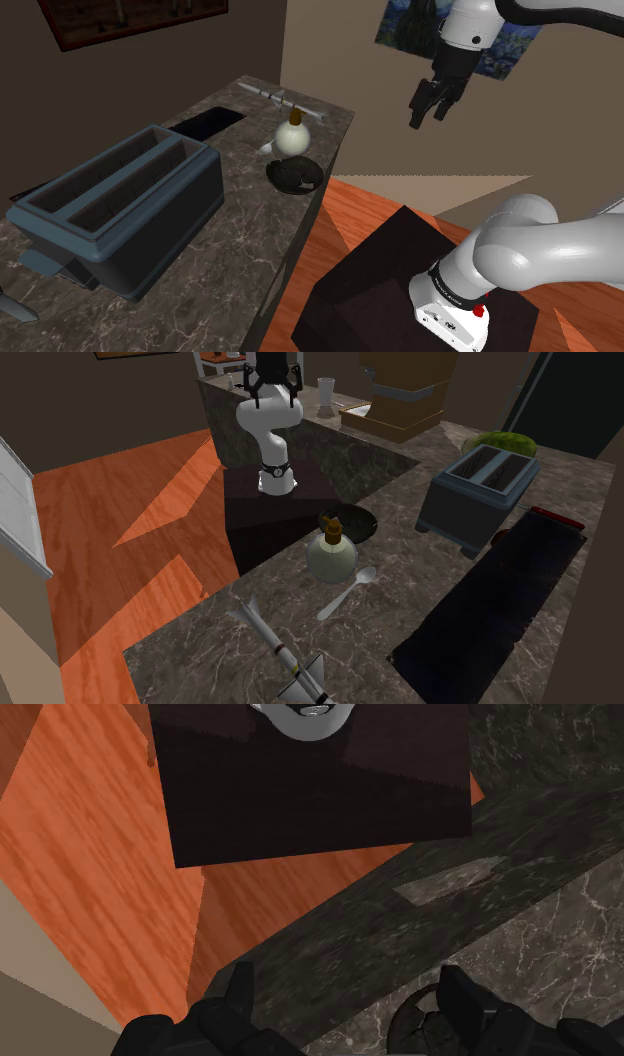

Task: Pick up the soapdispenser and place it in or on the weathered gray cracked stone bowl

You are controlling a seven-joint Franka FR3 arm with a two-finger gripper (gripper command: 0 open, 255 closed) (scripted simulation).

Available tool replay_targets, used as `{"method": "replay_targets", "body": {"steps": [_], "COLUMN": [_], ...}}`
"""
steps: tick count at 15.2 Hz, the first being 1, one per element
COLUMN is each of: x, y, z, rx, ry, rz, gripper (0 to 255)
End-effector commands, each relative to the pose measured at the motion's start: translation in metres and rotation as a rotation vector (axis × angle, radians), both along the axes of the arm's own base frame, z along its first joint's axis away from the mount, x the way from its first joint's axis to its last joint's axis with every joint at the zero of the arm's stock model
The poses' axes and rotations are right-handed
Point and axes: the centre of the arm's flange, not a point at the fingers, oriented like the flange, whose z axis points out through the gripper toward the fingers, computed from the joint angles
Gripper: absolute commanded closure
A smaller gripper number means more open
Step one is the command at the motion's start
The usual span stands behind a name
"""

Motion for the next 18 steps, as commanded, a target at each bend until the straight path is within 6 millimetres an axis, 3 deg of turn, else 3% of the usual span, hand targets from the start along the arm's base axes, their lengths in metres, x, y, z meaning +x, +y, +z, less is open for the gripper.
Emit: {"method": "replay_targets", "body": {"steps": [1, 18], "x": [0.0, 0.207], "y": [0.0, 0.036], "z": [0.0, -0.078], "rx": [0.0, -0.01], "ry": [0.0, 0.0], "rz": [0.0, -0.041], "gripper": [0, 0]}}
